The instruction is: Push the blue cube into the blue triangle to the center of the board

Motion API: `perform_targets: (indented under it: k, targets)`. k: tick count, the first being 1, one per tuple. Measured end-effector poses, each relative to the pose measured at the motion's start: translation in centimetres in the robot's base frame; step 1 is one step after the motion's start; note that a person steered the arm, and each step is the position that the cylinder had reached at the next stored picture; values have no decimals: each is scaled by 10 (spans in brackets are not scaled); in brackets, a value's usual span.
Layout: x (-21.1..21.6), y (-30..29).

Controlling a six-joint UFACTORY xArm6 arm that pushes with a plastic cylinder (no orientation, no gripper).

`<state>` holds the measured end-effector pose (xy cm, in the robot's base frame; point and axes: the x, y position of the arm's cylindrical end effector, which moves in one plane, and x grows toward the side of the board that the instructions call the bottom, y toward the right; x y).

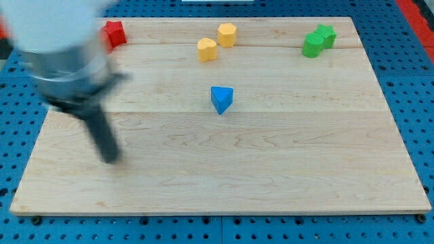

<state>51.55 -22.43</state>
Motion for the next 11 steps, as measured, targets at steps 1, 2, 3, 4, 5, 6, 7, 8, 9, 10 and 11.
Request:
perform_targets:
  k: [1,2,3,4,5,6,7,8,9,10,11]
  targets:
    - [-87,-80]
    - [-92,-80]
    - [-116,-73]
    - [-148,-42]
    - [-119,12]
    - [-105,-13]
    - [-89,-25]
    - [-70,-27]
    - [-83,30]
    - [-98,123]
    - [-94,182]
